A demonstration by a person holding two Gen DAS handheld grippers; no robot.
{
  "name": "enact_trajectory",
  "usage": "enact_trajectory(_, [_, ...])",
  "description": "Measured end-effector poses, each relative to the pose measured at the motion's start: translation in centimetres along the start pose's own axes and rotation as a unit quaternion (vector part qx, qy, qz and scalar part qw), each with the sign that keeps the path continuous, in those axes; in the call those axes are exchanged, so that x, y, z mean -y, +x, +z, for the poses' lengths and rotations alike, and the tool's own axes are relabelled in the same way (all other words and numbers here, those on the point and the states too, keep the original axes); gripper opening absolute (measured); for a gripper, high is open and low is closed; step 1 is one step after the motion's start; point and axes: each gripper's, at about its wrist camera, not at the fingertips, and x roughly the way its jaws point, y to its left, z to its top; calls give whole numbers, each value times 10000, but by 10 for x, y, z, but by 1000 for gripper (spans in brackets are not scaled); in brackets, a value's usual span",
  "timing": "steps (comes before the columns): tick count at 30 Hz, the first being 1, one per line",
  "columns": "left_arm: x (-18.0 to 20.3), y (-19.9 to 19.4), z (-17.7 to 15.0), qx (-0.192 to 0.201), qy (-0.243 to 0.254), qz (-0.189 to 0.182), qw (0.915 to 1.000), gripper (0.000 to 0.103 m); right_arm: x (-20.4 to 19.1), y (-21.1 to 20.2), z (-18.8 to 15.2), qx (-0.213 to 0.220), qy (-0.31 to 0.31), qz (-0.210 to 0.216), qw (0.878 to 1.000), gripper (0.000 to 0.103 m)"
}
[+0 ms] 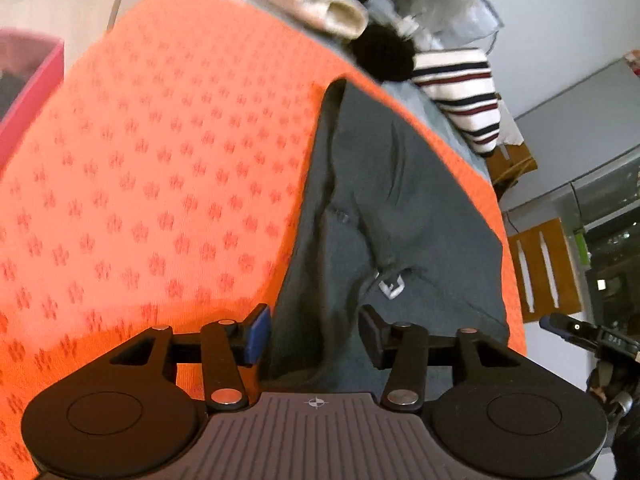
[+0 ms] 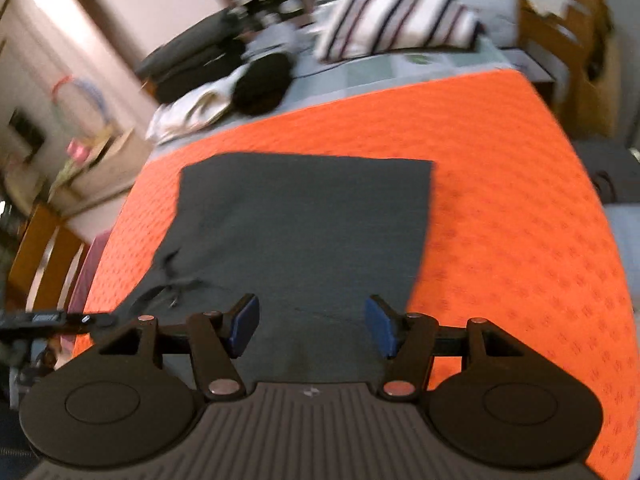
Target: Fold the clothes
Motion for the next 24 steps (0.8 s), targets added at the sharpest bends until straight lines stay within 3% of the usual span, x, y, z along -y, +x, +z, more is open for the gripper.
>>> enact_trajectory(4, [24,-16,1,520,186,122,9984,61,32,8,13,174,237,28,9996,66])
enact_trajectory(8, [53,-19,-7,703,397,517,9954,61,65,27,36,275,404,29,9988,67])
enact_trajectory(11, [75,-13,-19,641,477,833,9933,61,90,52,51,234,567,274,9977,67])
enact_trajectory(16, [106,4,-41,499,189,1220,9911,61,112,100,62,105,685,705,9951,67])
enact_trajectory(19, [125,14,-51,440,11,1410,9890,61,113,117,63,275,780,945,9921,69])
enact_trajectory(21, [137,19,-55,396,23,1490,9880,61,111,122,64,369,810,951,9915,63])
enact_trajectory(24, [153,29,-59,297,182,1613,9863,61,101,121,61,524,649,884,9926,42])
